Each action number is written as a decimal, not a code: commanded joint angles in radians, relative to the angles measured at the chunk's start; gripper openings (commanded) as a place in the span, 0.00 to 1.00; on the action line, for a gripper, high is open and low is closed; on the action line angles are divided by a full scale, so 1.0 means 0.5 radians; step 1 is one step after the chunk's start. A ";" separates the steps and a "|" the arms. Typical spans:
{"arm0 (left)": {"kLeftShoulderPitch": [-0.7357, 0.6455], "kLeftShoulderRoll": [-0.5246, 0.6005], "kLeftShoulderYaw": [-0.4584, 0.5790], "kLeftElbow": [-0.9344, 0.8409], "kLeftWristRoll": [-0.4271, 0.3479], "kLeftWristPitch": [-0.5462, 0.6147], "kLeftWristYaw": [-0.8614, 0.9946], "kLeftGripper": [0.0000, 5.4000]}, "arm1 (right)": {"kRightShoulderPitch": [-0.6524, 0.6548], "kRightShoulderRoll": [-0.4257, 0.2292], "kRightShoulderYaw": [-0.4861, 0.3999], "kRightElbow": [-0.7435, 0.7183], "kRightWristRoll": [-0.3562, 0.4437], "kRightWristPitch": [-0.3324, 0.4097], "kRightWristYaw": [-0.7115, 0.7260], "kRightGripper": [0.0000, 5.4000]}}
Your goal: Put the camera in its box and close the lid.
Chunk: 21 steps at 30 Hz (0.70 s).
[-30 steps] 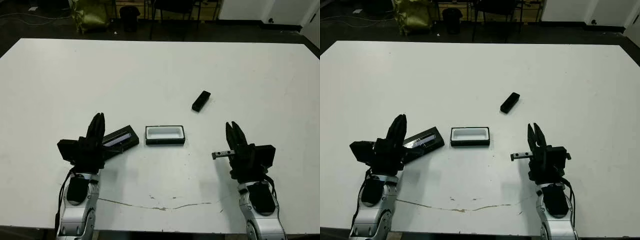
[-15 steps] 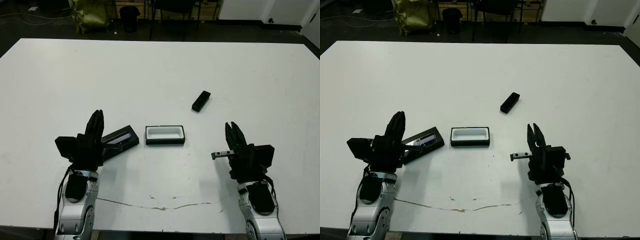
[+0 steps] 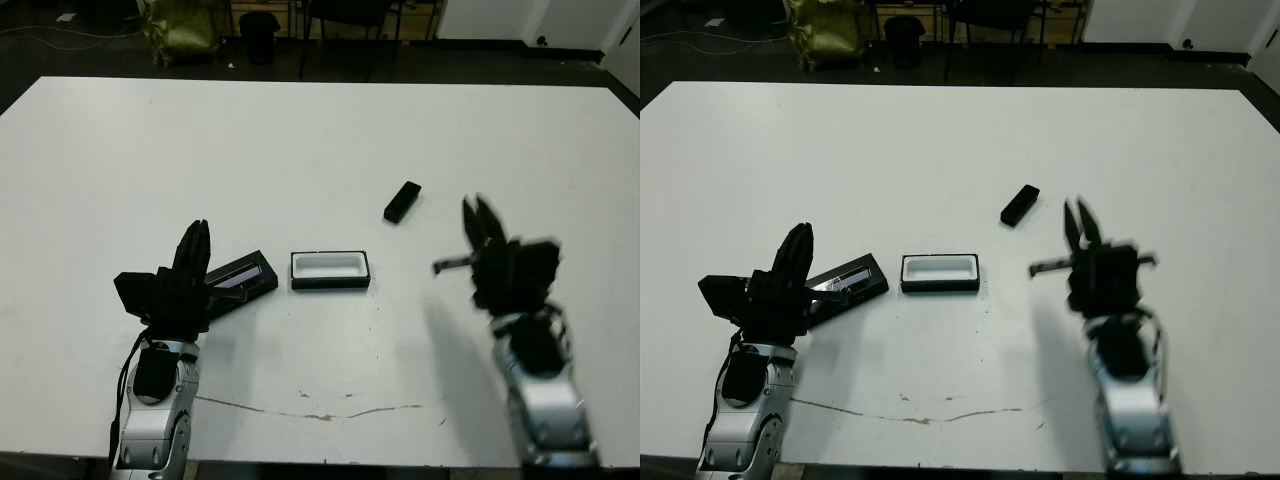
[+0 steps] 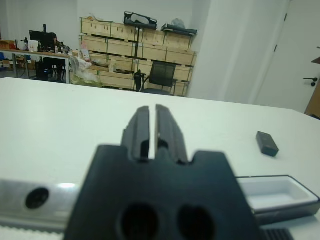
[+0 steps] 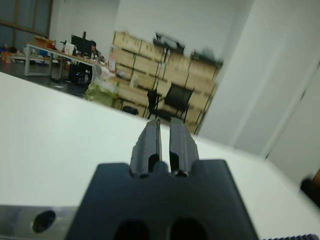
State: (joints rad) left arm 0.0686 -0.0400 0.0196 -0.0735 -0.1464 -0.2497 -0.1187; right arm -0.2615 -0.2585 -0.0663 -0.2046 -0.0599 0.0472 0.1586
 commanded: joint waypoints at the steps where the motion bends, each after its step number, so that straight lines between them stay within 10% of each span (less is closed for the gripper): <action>1: 0.010 0.015 0.009 0.038 -0.006 0.005 -0.010 0.00 | -0.292 -0.187 0.000 0.221 -0.074 0.060 0.093 0.00; 10: 0.013 0.012 0.008 0.056 0.009 -0.007 -0.004 0.00 | -1.231 -0.369 0.216 1.385 -0.192 -0.046 0.402 0.00; 21: 0.009 0.014 -0.003 0.060 -0.001 0.023 -0.014 0.00 | -1.985 -0.162 0.620 2.731 -0.599 -0.284 0.352 0.00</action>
State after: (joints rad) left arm 0.0664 -0.0401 0.0179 -0.0538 -0.1499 -0.2583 -0.1257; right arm -1.2316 -0.3585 0.2227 1.1124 -0.3364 -0.0891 0.3403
